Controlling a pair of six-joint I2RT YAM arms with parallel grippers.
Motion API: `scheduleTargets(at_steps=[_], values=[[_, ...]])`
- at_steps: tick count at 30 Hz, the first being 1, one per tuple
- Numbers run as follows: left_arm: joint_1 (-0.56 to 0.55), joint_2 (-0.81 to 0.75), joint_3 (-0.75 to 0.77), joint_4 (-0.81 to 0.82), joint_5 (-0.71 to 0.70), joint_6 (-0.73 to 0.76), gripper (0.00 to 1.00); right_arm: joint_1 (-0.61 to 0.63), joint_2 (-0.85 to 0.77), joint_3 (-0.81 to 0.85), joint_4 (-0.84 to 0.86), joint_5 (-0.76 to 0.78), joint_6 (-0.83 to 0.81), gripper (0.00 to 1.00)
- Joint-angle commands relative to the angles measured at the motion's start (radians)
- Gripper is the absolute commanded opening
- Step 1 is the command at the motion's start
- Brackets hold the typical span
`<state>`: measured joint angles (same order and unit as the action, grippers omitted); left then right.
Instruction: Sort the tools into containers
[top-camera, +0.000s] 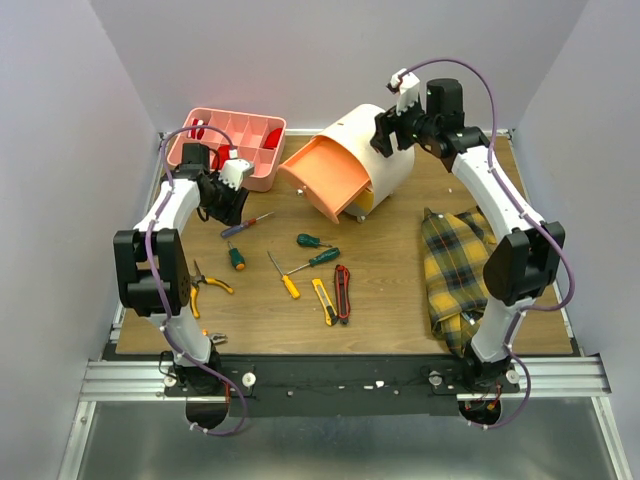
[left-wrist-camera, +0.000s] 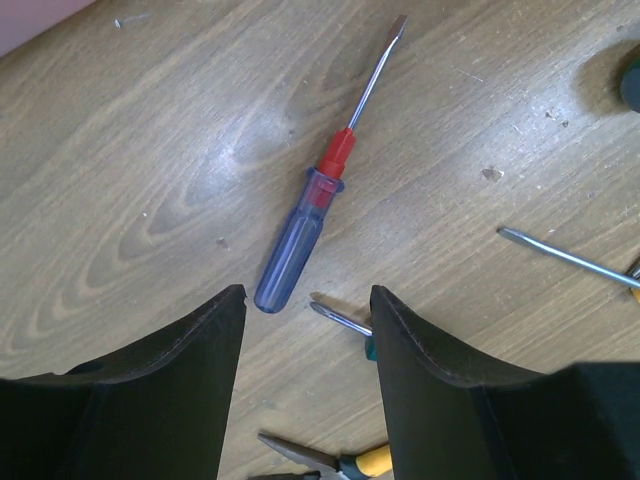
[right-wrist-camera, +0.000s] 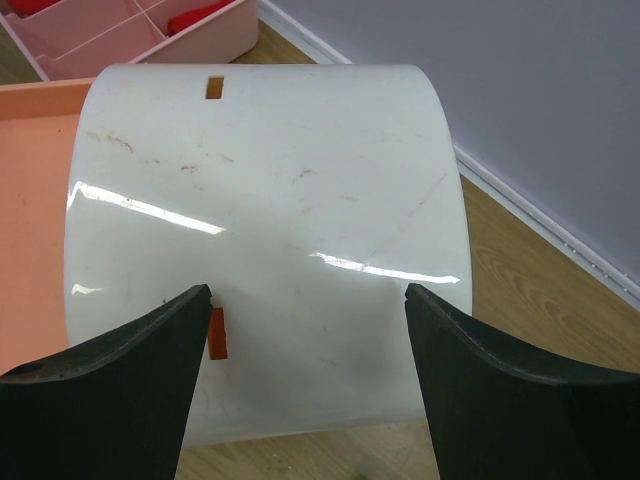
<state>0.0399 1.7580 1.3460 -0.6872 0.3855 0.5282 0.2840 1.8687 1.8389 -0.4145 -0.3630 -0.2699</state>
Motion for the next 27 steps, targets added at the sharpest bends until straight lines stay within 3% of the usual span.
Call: scheduleTargets(at_steps=[1, 10, 18, 27], values=[[-0.001, 0.017, 0.022, -0.012, 0.055, 0.026, 0.61, -0.003, -0.034, -0.049, -0.027, 0.029, -0.034, 0.86], [-0.011, -0.029, -0.082, 0.146, 0.023, -0.166, 0.61, -0.002, -0.138, -0.187, 0.028, 0.119, -0.037, 0.87], [-0.015, 0.017, -0.042, 0.112, 0.041, 0.102, 0.63, -0.002, -0.187, -0.231, 0.016, 0.119, -0.045, 0.87], [-0.015, 0.067, -0.016, 0.065, 0.073, 0.207, 0.63, -0.002, -0.292, -0.331, 0.019, 0.113, -0.06, 0.87]])
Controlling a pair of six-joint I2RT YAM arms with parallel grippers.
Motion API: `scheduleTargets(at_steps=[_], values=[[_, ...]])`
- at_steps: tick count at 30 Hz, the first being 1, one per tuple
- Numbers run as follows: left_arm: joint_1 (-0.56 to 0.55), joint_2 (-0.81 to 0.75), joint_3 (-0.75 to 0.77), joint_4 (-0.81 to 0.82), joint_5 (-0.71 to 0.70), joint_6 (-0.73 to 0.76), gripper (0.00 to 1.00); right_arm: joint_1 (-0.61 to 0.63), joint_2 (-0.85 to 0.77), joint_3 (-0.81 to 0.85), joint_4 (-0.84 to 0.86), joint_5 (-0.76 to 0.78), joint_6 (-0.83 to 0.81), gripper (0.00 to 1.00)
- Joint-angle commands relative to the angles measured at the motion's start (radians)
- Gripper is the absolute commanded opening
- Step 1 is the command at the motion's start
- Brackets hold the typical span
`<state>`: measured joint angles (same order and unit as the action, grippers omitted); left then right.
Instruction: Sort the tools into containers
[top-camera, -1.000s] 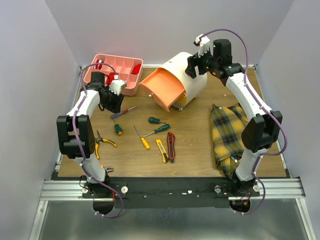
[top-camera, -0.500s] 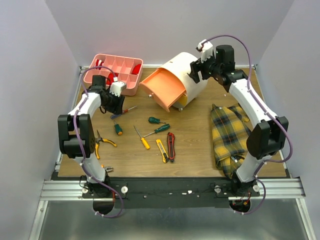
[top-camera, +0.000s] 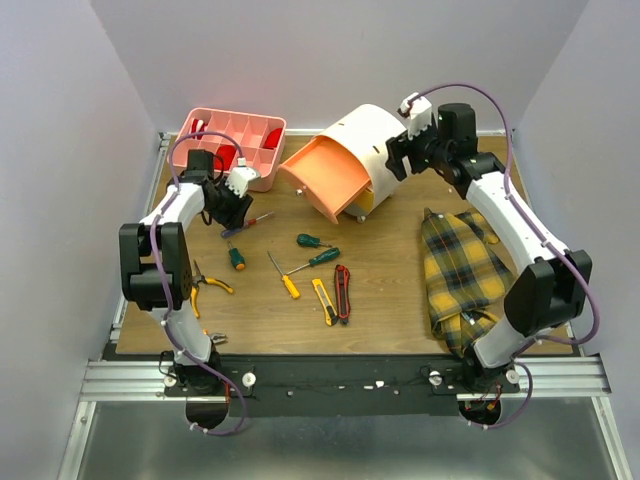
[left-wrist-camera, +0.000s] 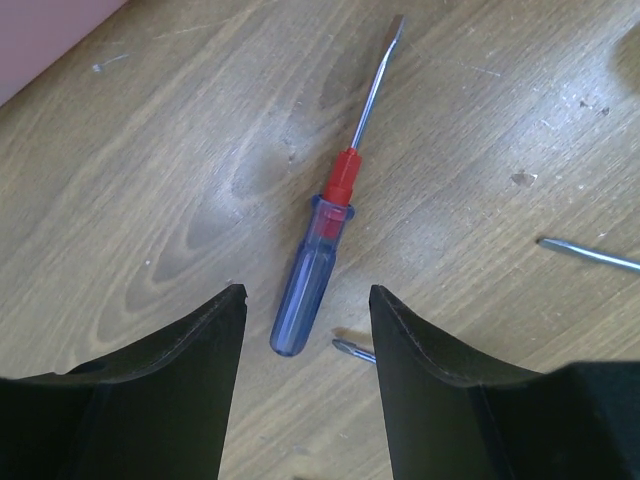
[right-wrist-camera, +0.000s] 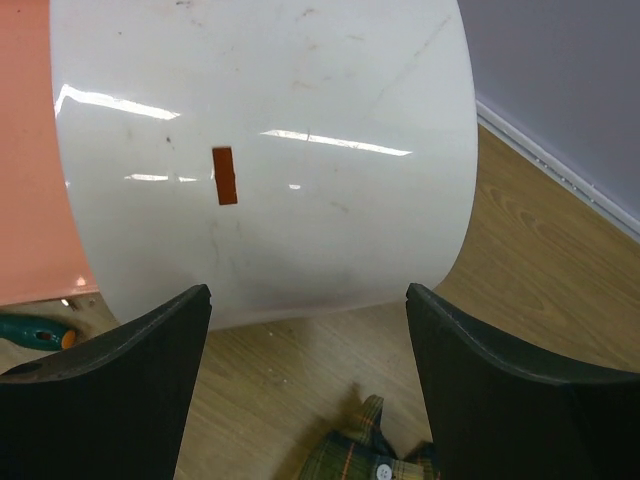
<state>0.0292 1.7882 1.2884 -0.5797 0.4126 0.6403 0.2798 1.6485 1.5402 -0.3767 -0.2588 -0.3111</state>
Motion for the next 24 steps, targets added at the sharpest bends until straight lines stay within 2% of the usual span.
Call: scheduleTargets(at_steps=[1, 4, 8, 10, 13, 15, 20, 24], values=[[-0.005, 0.04, 0.045, -0.045, 0.049, 0.107, 0.63, 0.002, -0.079, -0.043, -0.021, -0.006, -0.02, 0.87], [-0.005, 0.045, 0.052, -0.046, 0.049, 0.111, 0.63, 0.002, -0.119, -0.071, -0.056, -0.054, -0.008, 0.86], [-0.005, 0.036, 0.054, -0.051, 0.042, 0.07, 0.62, 0.018, -0.213, -0.231, -0.189, -0.224, -0.095, 0.82], [-0.005, 0.024, 0.037, -0.042, 0.037, 0.059, 0.62, 0.042, -0.262, -0.303, -0.222, -0.223, -0.115, 0.82], [-0.006, -0.001, 0.019, -0.014, 0.019, 0.013, 0.62, 0.058, -0.279, -0.37, -0.217, -0.24, -0.033, 0.81], [-0.005, -0.016, 0.014, 0.013, 0.0, -0.065, 0.62, 0.084, -0.273, -0.388, -0.212, -0.226, 0.085, 0.81], [-0.005, -0.079, -0.026, 0.093, -0.023, -0.226, 0.63, 0.212, -0.268, -0.476, -0.16, -0.126, 0.291, 0.83], [-0.006, -0.125, -0.044, 0.17, -0.047, -0.381, 0.63, 0.279, -0.248, -0.508, -0.163, -0.025, 0.372, 0.85]])
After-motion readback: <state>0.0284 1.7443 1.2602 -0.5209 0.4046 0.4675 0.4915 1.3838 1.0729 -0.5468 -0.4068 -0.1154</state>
